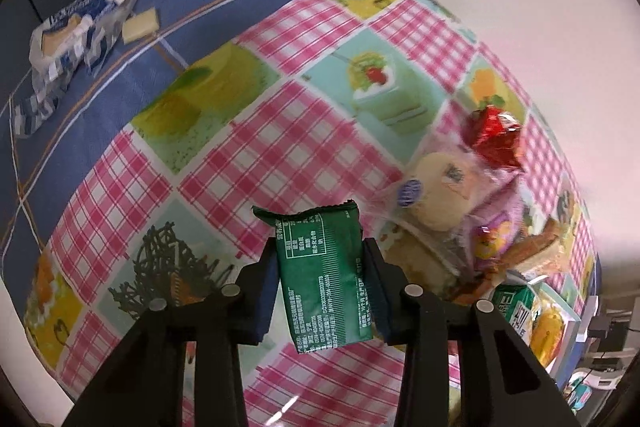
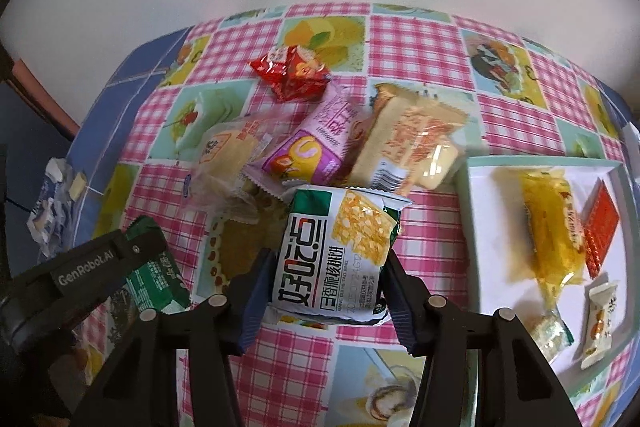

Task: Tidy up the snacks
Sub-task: 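Carry the green and biscuit packets into the white tray and open both tools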

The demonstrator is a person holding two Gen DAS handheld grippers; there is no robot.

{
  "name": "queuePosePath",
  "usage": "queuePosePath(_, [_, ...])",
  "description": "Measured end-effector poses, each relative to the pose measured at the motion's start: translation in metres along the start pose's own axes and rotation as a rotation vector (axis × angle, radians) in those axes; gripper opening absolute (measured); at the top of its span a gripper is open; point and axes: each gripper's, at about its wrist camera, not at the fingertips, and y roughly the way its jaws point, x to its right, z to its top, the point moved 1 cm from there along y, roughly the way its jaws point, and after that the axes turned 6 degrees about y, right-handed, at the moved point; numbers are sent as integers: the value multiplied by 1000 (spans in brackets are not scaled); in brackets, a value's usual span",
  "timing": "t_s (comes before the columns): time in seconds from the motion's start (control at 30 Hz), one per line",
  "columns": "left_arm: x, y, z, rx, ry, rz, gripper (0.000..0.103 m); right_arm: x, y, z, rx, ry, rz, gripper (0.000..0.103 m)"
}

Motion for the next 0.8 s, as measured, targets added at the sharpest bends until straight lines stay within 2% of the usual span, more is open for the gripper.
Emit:
queuePosePath(0.27, [42, -30, -9, 61, 112, -40, 42, 36, -23, 1, 36, 78, 3, 56])
queuePosePath(0.4, [69, -40, -17, 77, 188, -74, 42, 66, -32, 2, 48, 139, -17, 56])
queuePosePath(0.53, [105, -45, -27, 87, 279, -101, 42, 105, -45, 3, 70, 225, -38, 56])
queuePosePath(0.67, [142, -48, -42, 72, 375, -167, 42, 142, -55, 3, 93, 309, -66, 56])
queuePosePath(0.8, [176, -45, -60, 57, 470, -178, 42, 182, -63, 1, 104, 403, -74, 56])
